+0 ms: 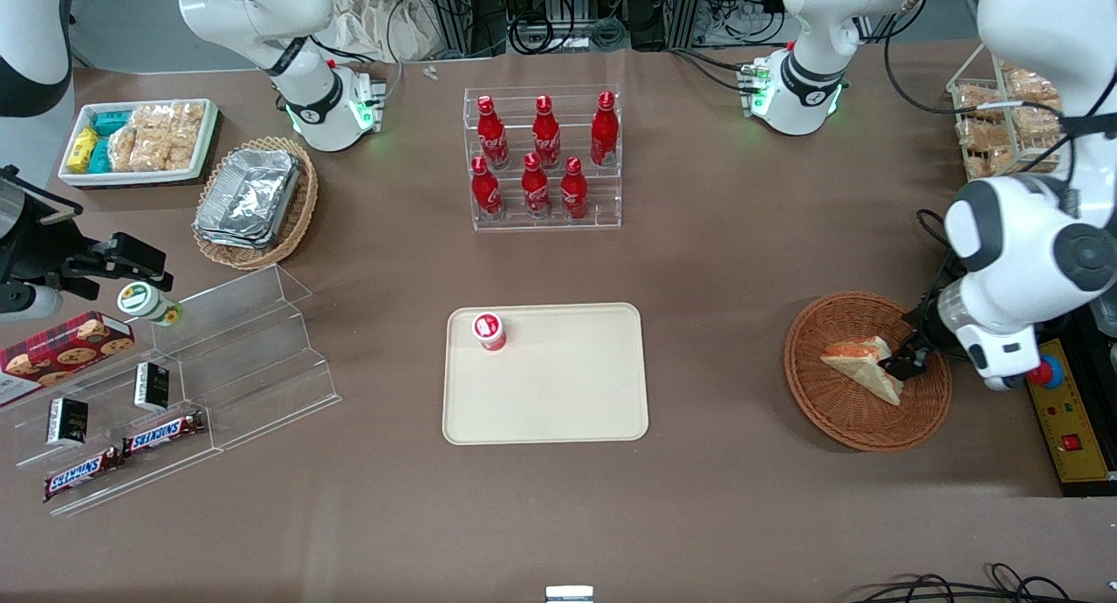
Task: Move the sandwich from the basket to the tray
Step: 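Move the left gripper down over the wrapped sandwich in the wicker basket, then close the left gripper on the sandwich and lift it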
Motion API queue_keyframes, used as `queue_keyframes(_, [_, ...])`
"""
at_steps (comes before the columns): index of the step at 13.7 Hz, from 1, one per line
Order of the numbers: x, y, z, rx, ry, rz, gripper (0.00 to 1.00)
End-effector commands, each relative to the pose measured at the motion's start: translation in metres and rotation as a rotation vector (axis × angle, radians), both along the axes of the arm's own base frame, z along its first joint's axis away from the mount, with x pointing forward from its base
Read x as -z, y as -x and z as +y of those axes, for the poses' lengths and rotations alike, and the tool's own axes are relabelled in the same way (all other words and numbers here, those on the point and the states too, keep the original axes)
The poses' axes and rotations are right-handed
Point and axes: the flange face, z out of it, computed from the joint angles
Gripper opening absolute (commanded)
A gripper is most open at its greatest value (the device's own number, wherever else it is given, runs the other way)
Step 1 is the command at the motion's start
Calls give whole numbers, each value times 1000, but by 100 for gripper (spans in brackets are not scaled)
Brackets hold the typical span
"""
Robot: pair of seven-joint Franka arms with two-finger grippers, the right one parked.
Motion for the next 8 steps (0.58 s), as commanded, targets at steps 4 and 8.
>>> queue_keyframes(4, [57, 1, -1, -67, 2, -27, 100])
queue_keyframes(8, [64, 1, -1, -60, 1, -18, 0])
